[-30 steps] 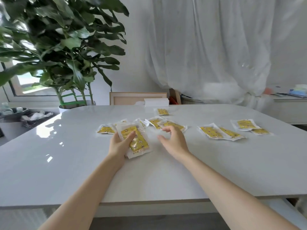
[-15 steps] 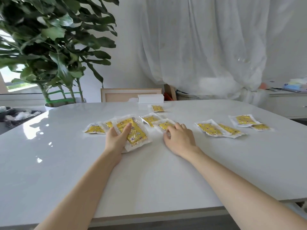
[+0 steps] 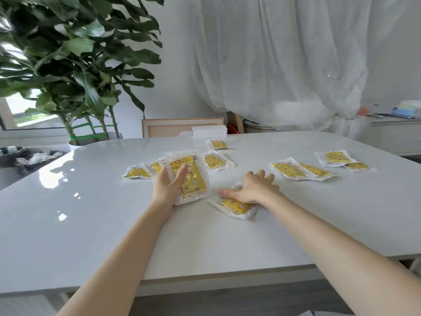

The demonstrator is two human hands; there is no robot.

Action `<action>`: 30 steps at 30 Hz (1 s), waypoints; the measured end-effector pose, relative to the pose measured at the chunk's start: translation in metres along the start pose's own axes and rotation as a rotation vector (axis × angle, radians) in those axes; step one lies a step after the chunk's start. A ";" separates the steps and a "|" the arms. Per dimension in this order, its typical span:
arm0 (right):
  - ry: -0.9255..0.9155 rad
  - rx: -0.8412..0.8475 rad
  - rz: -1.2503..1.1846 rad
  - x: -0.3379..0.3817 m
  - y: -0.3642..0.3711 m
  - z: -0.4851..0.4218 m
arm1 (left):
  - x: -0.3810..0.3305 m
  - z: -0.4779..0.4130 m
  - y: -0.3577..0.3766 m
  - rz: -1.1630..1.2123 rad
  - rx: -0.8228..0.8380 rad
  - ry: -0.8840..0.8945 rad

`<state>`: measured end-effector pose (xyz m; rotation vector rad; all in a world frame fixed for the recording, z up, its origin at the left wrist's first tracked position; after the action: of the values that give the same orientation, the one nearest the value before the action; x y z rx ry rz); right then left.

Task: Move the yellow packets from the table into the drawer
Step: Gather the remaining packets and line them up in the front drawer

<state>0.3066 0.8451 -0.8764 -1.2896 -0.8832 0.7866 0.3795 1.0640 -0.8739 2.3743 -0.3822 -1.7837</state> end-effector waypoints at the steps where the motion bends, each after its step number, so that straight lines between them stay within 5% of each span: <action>1: -0.009 0.062 0.043 -0.001 0.001 0.002 | -0.001 0.001 0.001 -0.036 0.014 0.011; 6: -0.072 0.236 0.275 -0.009 -0.011 0.023 | -0.007 0.009 0.016 -0.178 0.135 0.064; 13: -0.050 0.185 -0.232 -0.010 -0.005 0.016 | 0.003 0.023 0.027 -0.264 0.300 -0.041; 18: -0.097 -0.029 -0.629 -0.017 -0.029 0.015 | -0.011 0.031 0.018 -0.158 0.185 -0.007; 24: -0.101 -0.292 -0.807 -0.025 -0.059 0.028 | -0.020 0.031 0.007 -0.179 0.069 0.049; 30: -0.098 -0.222 -0.780 -0.018 -0.030 0.019 | -0.021 0.032 0.010 -0.206 0.079 0.048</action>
<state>0.2820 0.8345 -0.8473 -0.9691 -1.4547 0.1338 0.3418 1.0614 -0.8611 2.5894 -0.2119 -1.8218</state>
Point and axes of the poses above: each hand's wrist, its own z-axis away from the middle knuckle, its own y-axis out of the palm, x = y × z, the point moved 9 cm from there along -z, towards the middle knuckle, and after that the axes turned 11 degrees about z, right-handed, at the moved point
